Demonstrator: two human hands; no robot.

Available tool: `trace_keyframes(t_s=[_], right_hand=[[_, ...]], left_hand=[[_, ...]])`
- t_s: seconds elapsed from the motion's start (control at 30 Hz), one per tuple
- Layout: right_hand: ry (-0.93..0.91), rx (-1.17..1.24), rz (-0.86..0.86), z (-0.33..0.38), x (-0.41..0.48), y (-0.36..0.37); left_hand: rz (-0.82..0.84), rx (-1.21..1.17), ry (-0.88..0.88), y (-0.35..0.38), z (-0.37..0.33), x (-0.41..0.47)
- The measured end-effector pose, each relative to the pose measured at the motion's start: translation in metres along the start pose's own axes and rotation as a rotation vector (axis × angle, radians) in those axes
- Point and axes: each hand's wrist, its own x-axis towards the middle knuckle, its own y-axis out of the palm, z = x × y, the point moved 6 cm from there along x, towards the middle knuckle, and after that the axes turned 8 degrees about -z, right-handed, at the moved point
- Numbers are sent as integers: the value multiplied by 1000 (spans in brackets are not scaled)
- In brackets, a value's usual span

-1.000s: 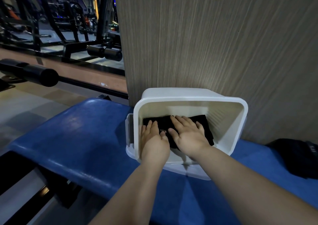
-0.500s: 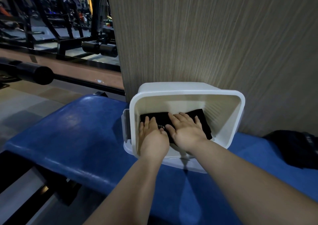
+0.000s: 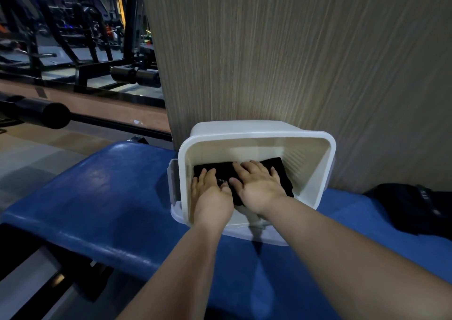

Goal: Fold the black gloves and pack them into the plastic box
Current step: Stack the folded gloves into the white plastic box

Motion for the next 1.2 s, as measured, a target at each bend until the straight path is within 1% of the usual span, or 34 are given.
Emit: trace_keyframes(t_s=[0.13, 0.27, 0.4, 0.5, 0.57, 0.63, 0.73, 0.87, 1.03, 1.2], right_hand=[[-28, 67, -147, 0, -10, -19], [-86, 109, -260, -4, -30, -37], [-91, 168, -309, -20, -65, -44], [-132, 164, -348, -41, -98, -49], [-143, 175, -370, -62, -121, -52], [-112, 161, -374, -89, -141, -55], [5, 148, -385, -140, -164, -59], [163, 168, -395, -203, -186, -59], [315, 188, -397, -247, -196, -53], [326, 227, -421, -272, -201, -61]], left_hand=[[-71, -41, 77, -11, -15, -12], [-96, -43, 175, -18, -27, -29], [-121, -30, 234, -14, -35, -55], [-92, -1, 293, 1, -43, -78], [-94, 16, 326, 13, -48, -92], [-86, 12, 345, 28, -53, -108], [48, -49, 293, 59, -62, -131], [224, -46, 229, 109, -77, -155], [325, -84, 165, 157, -106, -169], [386, -100, 169, 196, -133, -174]])
